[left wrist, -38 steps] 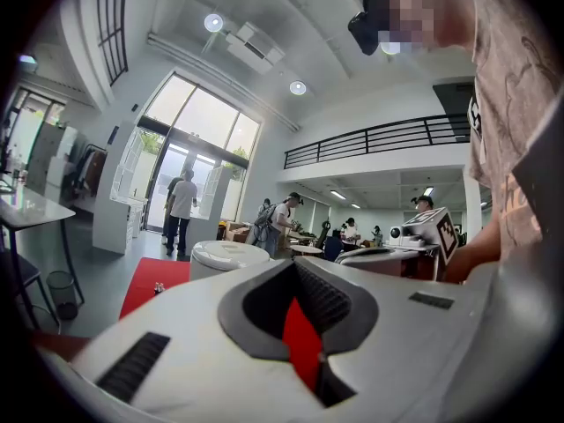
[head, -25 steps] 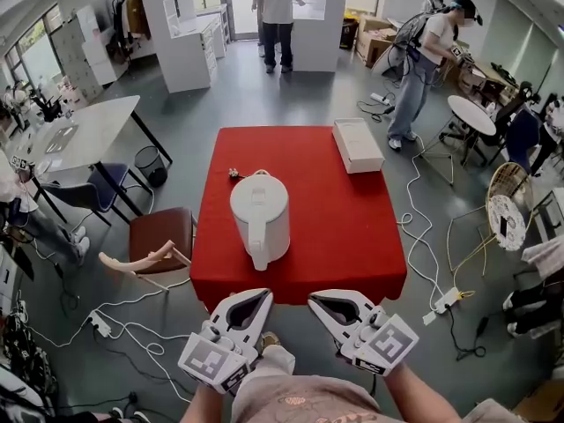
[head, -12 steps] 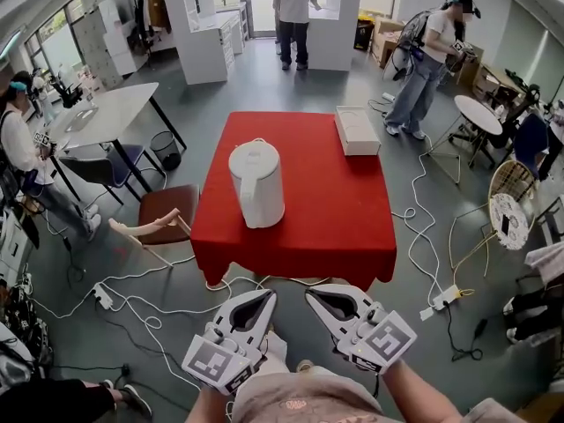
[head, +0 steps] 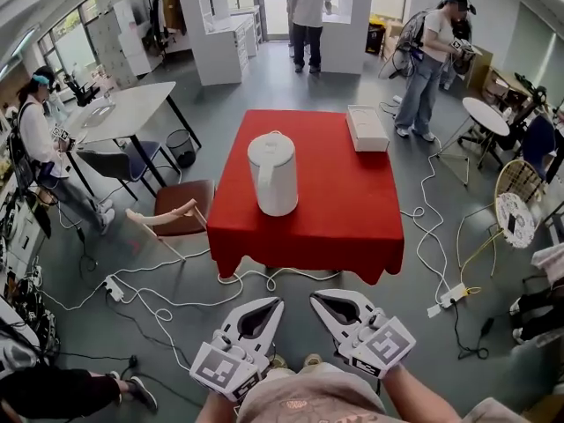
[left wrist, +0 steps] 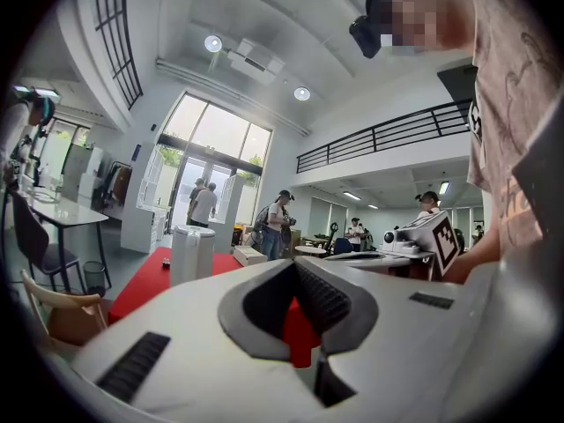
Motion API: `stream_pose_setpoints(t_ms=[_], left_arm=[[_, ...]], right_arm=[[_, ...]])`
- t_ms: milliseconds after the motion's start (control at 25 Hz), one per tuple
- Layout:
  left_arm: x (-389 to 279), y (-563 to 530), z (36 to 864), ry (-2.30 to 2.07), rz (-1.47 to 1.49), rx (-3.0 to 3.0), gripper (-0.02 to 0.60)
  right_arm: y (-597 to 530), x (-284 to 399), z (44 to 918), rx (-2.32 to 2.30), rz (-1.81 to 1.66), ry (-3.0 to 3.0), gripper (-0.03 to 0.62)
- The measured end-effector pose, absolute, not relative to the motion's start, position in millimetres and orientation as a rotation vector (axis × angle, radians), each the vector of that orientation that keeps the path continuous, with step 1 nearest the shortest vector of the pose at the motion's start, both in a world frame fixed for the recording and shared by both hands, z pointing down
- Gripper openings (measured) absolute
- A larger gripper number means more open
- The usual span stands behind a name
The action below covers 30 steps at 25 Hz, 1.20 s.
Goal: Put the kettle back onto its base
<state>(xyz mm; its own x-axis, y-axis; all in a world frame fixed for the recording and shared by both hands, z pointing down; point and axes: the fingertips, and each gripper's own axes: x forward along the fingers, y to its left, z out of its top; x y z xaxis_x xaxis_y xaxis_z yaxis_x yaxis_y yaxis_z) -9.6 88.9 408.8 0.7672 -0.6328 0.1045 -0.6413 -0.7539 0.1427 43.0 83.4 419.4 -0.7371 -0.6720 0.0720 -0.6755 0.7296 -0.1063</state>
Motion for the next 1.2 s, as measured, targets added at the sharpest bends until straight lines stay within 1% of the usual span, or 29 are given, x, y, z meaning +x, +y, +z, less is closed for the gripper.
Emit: stream_pose_setpoints(t_ms=[320,600,1200], left_arm=[[-23.6,108.7,405.0,-0.974,0.047,2.838,-0.002],[-28.6,114.3,398.5,-0.959,0.000,2.856,-0.002],[-31.5,121.6,402.2,-0.941,-0.005,2.859,-0.002]], right_arm=[[106.2,24.2,413.1,1.154,0.219,-2.886,0.002],[116.0,13.3,407.0,1.154,0.168,-2.909,0.002],[125.6,9.6,410.9,1.135,0.140,-2.891,0.002]])
